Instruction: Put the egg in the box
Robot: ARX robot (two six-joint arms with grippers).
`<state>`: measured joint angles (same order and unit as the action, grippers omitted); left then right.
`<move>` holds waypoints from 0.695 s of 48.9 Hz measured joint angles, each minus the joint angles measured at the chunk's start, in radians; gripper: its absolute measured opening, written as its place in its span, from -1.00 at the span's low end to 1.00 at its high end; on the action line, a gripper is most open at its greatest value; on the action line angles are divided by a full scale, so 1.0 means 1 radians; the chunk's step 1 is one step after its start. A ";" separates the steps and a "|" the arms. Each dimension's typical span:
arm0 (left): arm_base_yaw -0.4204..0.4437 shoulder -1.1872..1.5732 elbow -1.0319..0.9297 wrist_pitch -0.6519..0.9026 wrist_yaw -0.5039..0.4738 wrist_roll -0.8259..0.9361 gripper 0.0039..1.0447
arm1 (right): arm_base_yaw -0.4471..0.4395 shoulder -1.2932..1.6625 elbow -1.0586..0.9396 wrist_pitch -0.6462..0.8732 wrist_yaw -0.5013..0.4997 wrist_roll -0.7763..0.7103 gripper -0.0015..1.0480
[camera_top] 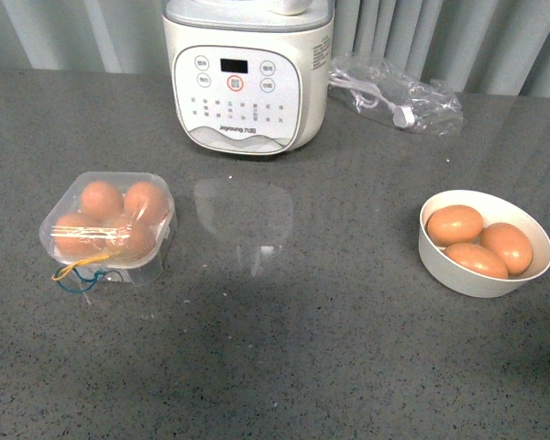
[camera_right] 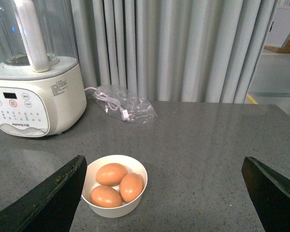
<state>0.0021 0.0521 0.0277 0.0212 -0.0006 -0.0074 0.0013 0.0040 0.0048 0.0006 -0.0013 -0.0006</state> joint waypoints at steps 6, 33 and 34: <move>0.000 -0.048 0.000 -0.018 0.000 0.000 -0.94 | 0.000 0.000 0.000 0.000 0.000 0.000 0.86; 0.000 -0.048 0.000 -0.021 0.000 0.000 0.70 | 0.000 0.000 0.000 0.000 0.000 0.000 0.86; 0.000 -0.048 0.000 -0.021 0.000 0.000 0.77 | 0.000 0.000 0.000 0.000 0.000 0.000 0.86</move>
<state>0.0017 0.0036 0.0277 0.0006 -0.0006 -0.0074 0.0013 0.0040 0.0048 0.0006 -0.0017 -0.0006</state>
